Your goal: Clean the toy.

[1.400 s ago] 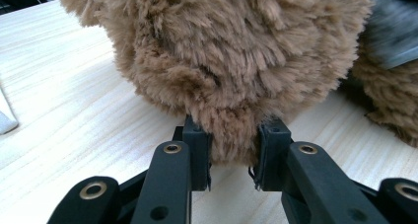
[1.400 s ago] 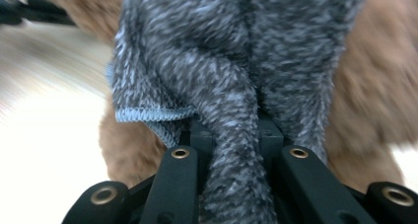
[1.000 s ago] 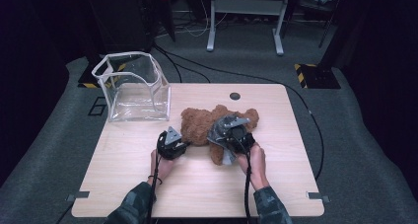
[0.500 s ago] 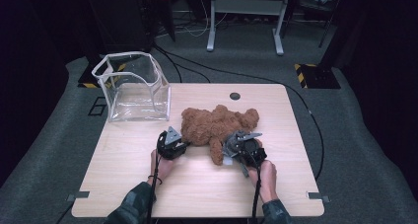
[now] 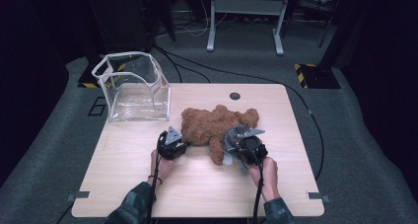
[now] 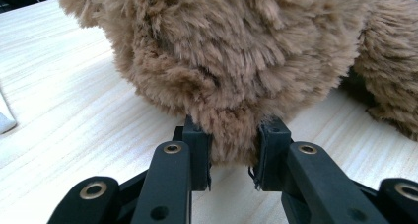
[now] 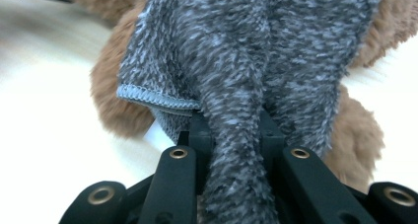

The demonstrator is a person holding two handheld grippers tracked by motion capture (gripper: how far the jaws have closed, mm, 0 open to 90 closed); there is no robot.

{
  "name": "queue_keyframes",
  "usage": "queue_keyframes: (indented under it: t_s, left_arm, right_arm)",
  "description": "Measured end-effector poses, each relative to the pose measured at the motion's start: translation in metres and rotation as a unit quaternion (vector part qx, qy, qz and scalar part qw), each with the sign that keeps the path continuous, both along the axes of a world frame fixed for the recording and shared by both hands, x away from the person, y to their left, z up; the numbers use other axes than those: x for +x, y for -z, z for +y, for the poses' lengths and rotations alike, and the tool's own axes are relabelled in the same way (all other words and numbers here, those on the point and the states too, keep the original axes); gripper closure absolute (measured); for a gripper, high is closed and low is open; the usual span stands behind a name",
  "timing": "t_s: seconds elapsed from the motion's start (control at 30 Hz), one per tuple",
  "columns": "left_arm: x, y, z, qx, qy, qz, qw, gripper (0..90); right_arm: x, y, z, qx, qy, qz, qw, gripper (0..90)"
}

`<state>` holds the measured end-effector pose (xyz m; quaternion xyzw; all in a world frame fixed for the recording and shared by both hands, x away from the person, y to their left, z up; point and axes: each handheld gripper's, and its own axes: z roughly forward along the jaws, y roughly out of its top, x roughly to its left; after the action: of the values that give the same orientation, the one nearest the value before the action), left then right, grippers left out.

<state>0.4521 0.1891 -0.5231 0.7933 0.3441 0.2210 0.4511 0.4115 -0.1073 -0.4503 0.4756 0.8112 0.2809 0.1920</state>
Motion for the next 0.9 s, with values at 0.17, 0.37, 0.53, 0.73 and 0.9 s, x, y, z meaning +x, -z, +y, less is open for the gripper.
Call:
queue_keyframes:
  t_s: [0.17, 0.37, 0.53, 0.73, 0.9]
  left_arm:
    - [0.000, 0.000, 0.000, -0.004, 0.000, 0.003, 1.0000, 72.3]
    - [0.000, 0.000, -0.001, -0.003, 0.000, 0.002, 1.0000, 72.3]
    - [0.000, 0.000, -0.001, 0.000, -0.001, 0.002, 1.0000, 72.3]
    - [0.000, 0.000, -0.001, 0.000, 0.000, 0.001, 1.0000, 72.4]
    - [0.000, 0.000, -0.001, -0.001, 0.000, 0.001, 1.0000, 72.4]
  right_arm:
    - [0.003, 0.024, -0.017, -0.002, 0.030, 0.036, 0.9989, 76.6]
    - [-0.013, 0.027, -0.037, 0.007, 0.037, 0.058, 0.9976, 76.3]
    - [-0.008, -0.011, -0.024, 0.017, 0.013, 0.004, 0.9998, 76.2]
    - [0.025, -0.025, -0.023, 0.006, 0.042, -0.023, 0.9988, 76.4]
    - [0.036, 0.004, -0.041, 0.005, 0.068, 0.014, 0.9976, 76.8]
